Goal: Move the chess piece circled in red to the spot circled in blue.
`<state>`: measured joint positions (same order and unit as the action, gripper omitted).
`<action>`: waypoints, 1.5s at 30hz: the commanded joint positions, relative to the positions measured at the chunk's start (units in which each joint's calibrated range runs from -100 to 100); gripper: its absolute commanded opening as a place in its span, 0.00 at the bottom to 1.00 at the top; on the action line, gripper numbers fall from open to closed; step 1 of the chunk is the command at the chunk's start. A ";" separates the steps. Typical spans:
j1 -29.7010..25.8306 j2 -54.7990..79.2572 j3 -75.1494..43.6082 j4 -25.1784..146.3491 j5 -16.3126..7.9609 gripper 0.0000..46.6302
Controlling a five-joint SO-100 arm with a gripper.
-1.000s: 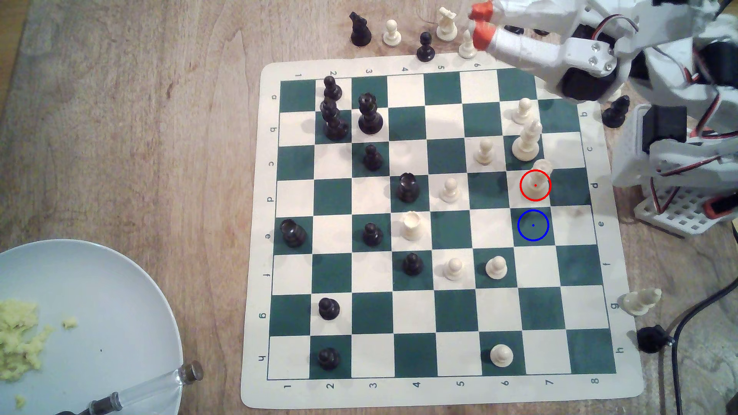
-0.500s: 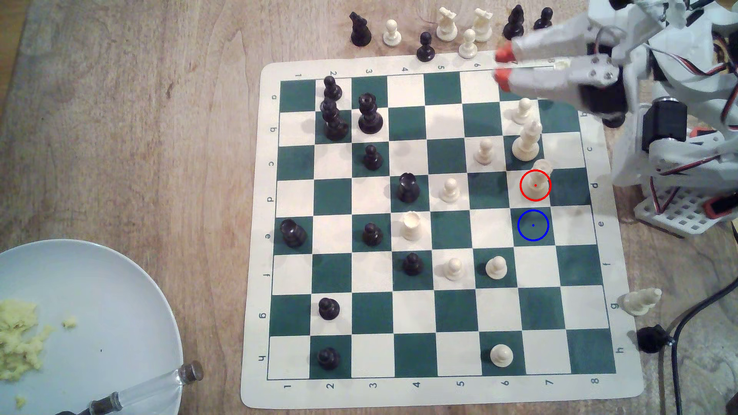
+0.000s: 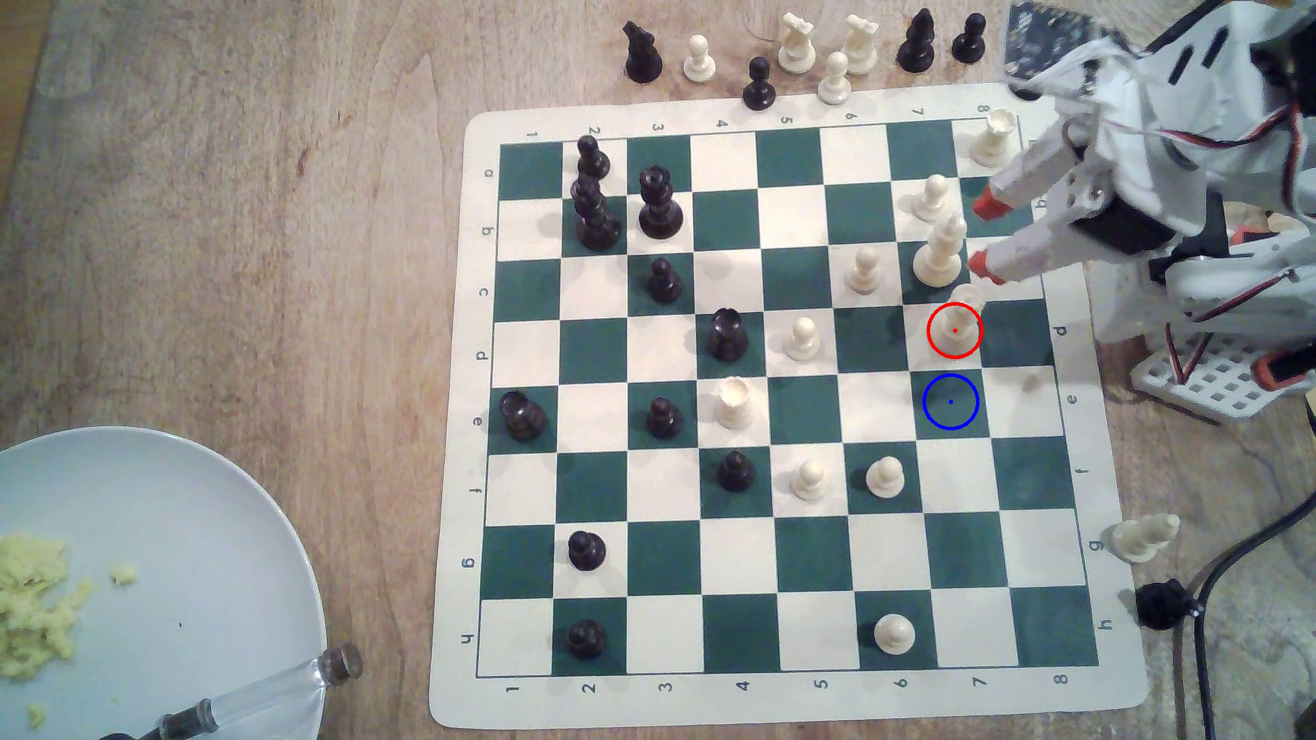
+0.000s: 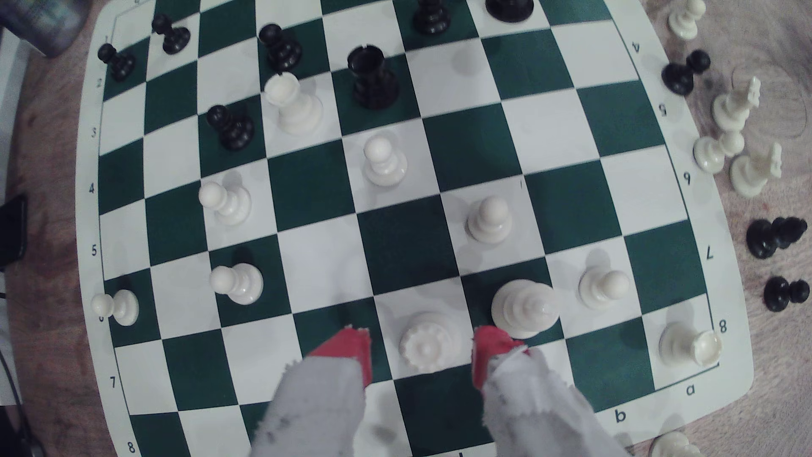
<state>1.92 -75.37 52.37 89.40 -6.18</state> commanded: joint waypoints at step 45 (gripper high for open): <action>-4.54 21.04 9.55 -12.33 -2.64 0.38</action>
<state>-2.14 -54.34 62.58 77.85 -8.57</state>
